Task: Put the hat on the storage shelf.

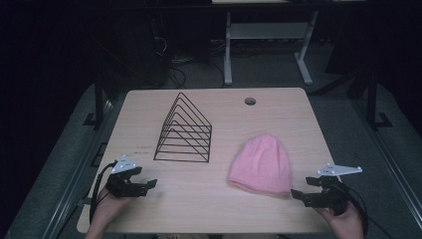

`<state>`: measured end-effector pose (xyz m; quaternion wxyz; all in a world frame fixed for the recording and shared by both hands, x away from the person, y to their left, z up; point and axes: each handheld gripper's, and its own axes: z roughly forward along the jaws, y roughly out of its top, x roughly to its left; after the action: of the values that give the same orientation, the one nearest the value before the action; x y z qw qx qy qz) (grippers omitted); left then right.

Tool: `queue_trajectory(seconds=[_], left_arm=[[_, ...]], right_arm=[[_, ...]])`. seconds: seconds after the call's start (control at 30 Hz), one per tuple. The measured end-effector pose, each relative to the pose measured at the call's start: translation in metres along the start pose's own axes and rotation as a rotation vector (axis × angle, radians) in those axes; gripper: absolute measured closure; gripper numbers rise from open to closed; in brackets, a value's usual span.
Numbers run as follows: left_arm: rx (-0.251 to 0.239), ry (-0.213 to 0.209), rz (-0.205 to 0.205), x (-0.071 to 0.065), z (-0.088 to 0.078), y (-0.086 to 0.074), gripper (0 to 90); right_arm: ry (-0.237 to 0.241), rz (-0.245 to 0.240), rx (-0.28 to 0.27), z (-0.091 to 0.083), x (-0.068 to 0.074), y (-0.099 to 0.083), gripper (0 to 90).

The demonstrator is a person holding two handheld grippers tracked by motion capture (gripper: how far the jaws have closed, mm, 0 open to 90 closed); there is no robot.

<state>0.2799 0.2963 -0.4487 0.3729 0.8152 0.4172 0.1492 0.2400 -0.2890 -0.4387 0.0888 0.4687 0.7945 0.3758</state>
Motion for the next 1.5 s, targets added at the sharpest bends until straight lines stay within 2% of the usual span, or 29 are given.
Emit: queue_trajectory(seconds=[0.27,0.33,0.53,0.57,0.6,0.7,0.73,0.83,1.0,1.13,1.27,1.5], left_arm=[[0.007,-0.013,0.013,-0.005,0.000,0.001,20.2],[0.000,-0.020,0.016,-0.007,0.000,0.002,20.2],[-0.004,-0.020,0.024,-0.010,0.000,0.001,20.2],[-0.006,-0.019,0.018,-0.010,0.000,0.001,20.2],[0.007,-0.017,0.028,-0.008,0.000,0.001,20.2],[0.001,-0.017,0.019,-0.007,0.000,0.001,20.2],[-0.012,-0.016,0.000,-0.007,0.001,0.001,20.2],[-0.001,-0.015,0.012,-0.006,0.000,0.001,20.2],[-0.004,-0.009,0.006,-0.006,-0.002,0.000,20.2],[-0.003,-0.009,0.007,-0.005,-0.003,0.001,20.2],[0.002,-0.010,0.012,-0.003,-0.001,0.001,20.3],[0.001,-0.008,0.004,-0.001,-0.002,0.000,20.5]], right_arm=[[-0.003,-0.008,0.017,0.001,0.002,0.006,18.7],[0.012,-0.015,0.012,-0.001,0.004,0.015,17.3],[0.009,-0.034,-0.020,-0.010,0.005,0.036,17.3],[0.014,-0.037,-0.014,-0.010,0.004,0.041,17.3],[0.014,-0.041,-0.009,-0.011,0.002,0.048,17.3],[0.009,-0.050,-0.003,-0.010,-0.004,0.066,17.2],[0.009,-0.050,-0.003,-0.010,-0.004,0.066,17.2],[0.009,-0.043,0.019,-0.006,-0.009,0.084,17.2],[0.011,-0.047,0.044,0.003,-0.013,0.097,17.2],[0.019,-0.056,0.091,0.013,-0.016,0.108,17.2],[0.030,-0.053,0.130,0.025,-0.026,0.123,17.2],[0.049,-0.019,0.143,0.041,-0.041,0.138,17.2]])
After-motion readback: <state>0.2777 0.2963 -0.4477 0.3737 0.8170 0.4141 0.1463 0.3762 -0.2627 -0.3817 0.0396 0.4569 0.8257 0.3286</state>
